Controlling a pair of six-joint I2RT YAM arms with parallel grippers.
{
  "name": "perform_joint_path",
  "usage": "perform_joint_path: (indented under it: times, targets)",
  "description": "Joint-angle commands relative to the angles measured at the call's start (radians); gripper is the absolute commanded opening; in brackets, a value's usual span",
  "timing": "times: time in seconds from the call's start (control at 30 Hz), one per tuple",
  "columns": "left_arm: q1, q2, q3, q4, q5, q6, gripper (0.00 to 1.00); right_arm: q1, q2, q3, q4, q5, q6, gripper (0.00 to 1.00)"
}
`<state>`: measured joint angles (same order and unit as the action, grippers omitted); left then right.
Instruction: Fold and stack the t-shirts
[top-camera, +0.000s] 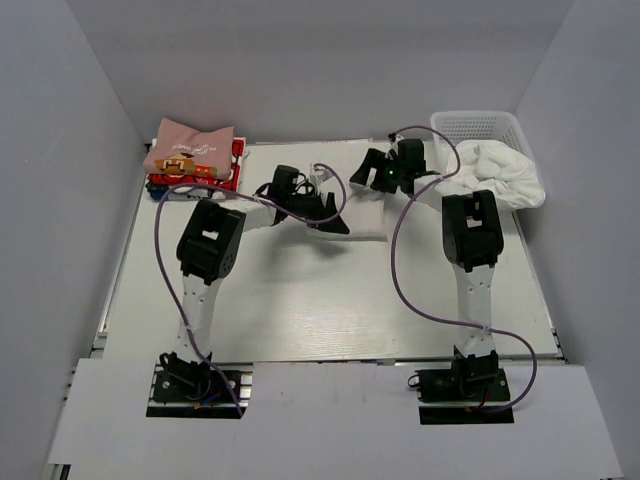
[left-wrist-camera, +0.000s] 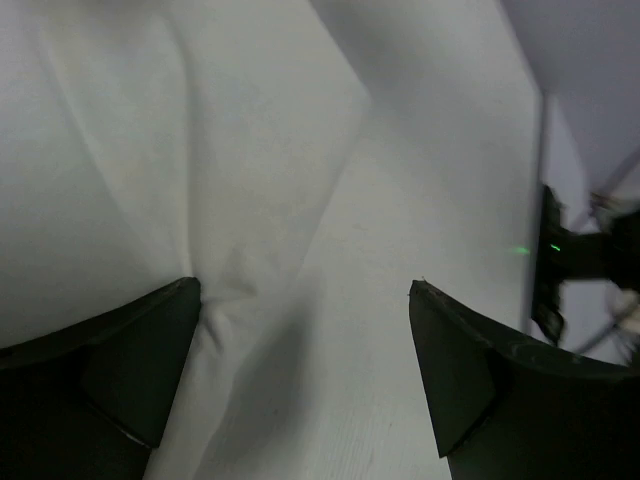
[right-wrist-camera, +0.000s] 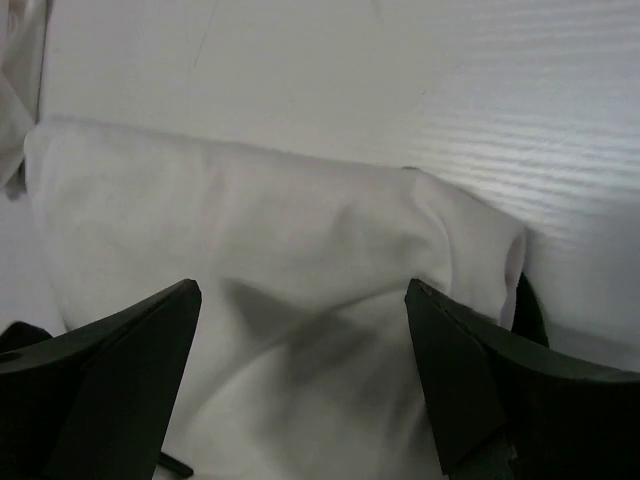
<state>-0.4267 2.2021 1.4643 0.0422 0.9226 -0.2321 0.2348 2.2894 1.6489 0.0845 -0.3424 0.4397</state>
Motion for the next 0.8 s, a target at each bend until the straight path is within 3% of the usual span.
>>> perform_joint_path:
  times: [0.0,0.07,0.23,0.4,0.57,0.63,0.73,0.77]
  targets:
    - [0.043,0.115,0.088,-0.094,0.154,0.089,0.99,-0.028,0.039,0.095,-0.038,-0.027,0.065,0.9]
    - [0.034,0.131,0.12,-0.256,0.135,0.196,0.99,-0.043,0.041,0.08,-0.054,-0.007,0.097,0.9]
    - [0.02,-0.066,-0.061,-0.2,0.024,0.208,0.99,-0.057,0.019,0.081,-0.063,0.025,0.071,0.9]
    - [0.02,-0.174,0.112,-0.355,-0.14,0.263,0.99,-0.037,-0.082,0.115,-0.074,-0.03,-0.056,0.9]
    - [0.052,-0.258,0.113,-0.309,-0.218,0.263,0.99,-0.031,-0.165,0.107,-0.081,-0.064,-0.124,0.9]
    - [0.052,-0.259,0.134,-0.356,-0.398,0.244,0.99,-0.019,-0.223,0.052,-0.072,-0.072,-0.137,0.9]
    - [0.062,-0.243,0.143,-0.341,-0.448,0.228,0.99,0.004,-0.292,-0.075,-0.026,-0.086,-0.113,0.9]
    - [0.072,-0.216,0.143,-0.341,-0.467,0.212,0.99,0.006,-0.327,-0.112,0.062,-0.124,-0.095,0.9]
